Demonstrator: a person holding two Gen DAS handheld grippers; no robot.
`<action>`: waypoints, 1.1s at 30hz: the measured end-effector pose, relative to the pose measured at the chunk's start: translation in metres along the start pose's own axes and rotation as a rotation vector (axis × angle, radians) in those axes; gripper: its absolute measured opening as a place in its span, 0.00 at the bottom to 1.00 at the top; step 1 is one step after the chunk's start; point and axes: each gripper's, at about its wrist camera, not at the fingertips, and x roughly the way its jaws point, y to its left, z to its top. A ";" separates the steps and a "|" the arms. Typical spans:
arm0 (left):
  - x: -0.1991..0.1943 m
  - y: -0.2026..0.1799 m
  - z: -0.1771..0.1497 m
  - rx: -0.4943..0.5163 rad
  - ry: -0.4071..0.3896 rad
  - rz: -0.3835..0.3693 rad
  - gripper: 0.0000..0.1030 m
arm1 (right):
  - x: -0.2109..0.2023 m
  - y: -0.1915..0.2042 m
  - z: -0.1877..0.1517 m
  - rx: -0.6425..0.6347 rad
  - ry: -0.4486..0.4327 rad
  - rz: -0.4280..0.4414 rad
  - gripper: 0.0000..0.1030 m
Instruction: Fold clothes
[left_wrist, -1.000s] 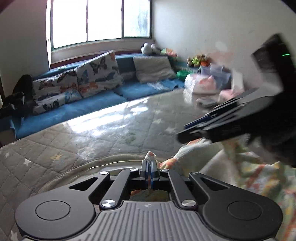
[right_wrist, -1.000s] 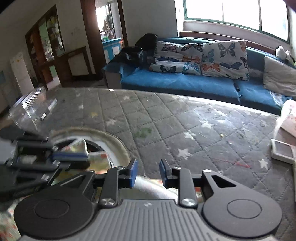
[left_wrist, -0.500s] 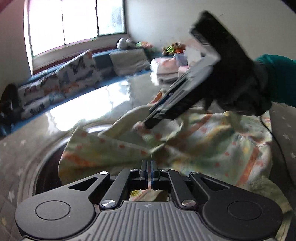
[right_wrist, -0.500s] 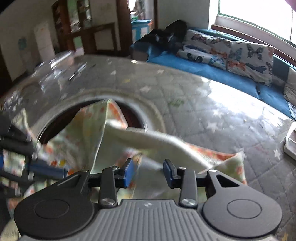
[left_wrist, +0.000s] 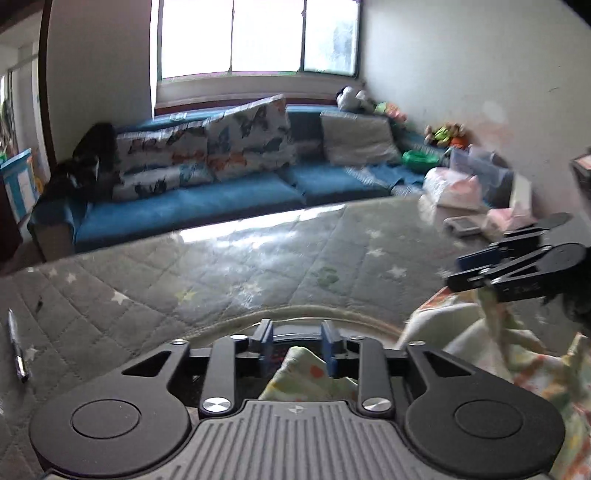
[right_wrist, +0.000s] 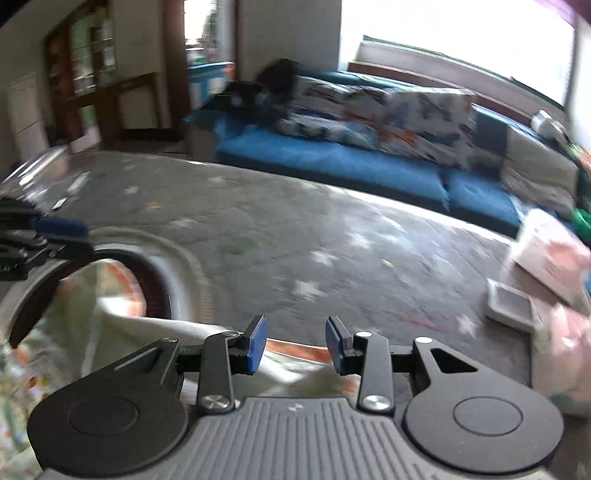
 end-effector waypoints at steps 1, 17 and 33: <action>0.007 0.001 0.000 -0.008 0.021 -0.003 0.38 | 0.002 -0.006 -0.001 0.020 0.008 -0.018 0.35; 0.027 0.010 -0.005 -0.009 0.066 0.046 0.05 | 0.005 -0.033 -0.011 0.171 0.017 -0.055 0.04; 0.034 0.040 -0.004 -0.205 0.005 0.157 0.14 | -0.008 -0.051 -0.010 0.269 -0.120 -0.161 0.17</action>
